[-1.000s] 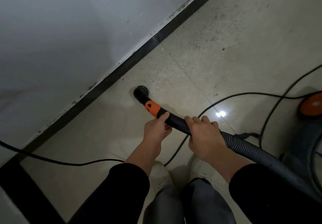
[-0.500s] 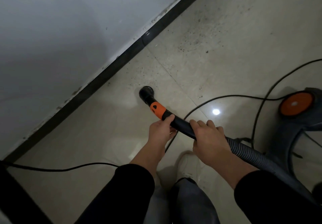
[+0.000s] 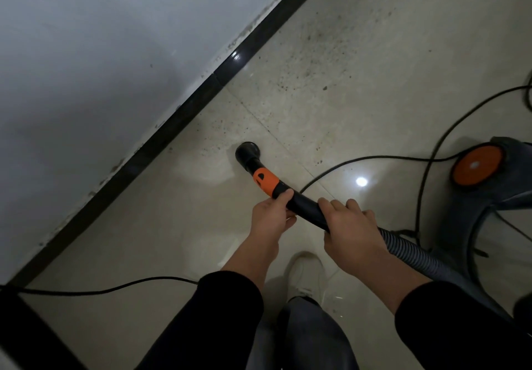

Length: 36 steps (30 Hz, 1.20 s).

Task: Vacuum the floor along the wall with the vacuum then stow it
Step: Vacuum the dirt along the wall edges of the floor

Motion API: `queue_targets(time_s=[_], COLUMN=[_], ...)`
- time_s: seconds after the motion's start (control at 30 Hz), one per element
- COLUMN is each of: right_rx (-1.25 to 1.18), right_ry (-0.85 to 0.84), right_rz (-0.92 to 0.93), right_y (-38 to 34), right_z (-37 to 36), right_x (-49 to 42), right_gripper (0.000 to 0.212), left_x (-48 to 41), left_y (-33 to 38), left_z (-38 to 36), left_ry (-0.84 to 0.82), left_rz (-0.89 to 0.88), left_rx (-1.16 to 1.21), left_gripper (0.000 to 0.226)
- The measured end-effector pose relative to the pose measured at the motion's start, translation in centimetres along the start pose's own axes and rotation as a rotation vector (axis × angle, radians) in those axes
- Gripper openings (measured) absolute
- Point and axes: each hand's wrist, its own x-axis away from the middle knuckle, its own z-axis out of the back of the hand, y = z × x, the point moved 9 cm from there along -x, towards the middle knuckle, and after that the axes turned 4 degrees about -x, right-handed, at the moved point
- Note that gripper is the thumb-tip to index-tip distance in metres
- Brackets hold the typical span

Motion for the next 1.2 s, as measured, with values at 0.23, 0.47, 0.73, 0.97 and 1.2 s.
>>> queue_targets(time_s=[0.23, 0.47, 0.73, 0.97, 1.2], right_rx=[-0.018, -0.017, -0.006, 0.025, 0.047], right_ry=[0.002, -0.011, -0.036, -0.041, -0.062], right_rz=[0.006, 0.044, 0.09, 0.135, 0.167], right_y=[-0.3, -1.7, -5.3, -8.8, -11.7], right_z=[0.4, 0.1, -0.3, -0.9, -1.7], right_x=[-1.4, -2.4, -3.6, -4.7, -5.6], right_gripper=[0.043, 0.046, 0.046, 0.048, 0.049], left_x=[-0.6, -1.3, -2.1, -2.9, -3.7], left_y=[1.0, 1.4, 2.0, 2.7, 3.0], left_z=[0.3, 1.8, 5.6, 9.1, 12.1], left_ry=[0.04, 0.065, 0.103, 0.115, 0.125], left_rz=[-0.005, 0.001, 0.004, 0.002, 0.002], left_rx=[0.022, 0.058, 0.055, 0.056, 0.069], left_gripper=[0.01, 0.011, 0.017, 0.017, 0.02])
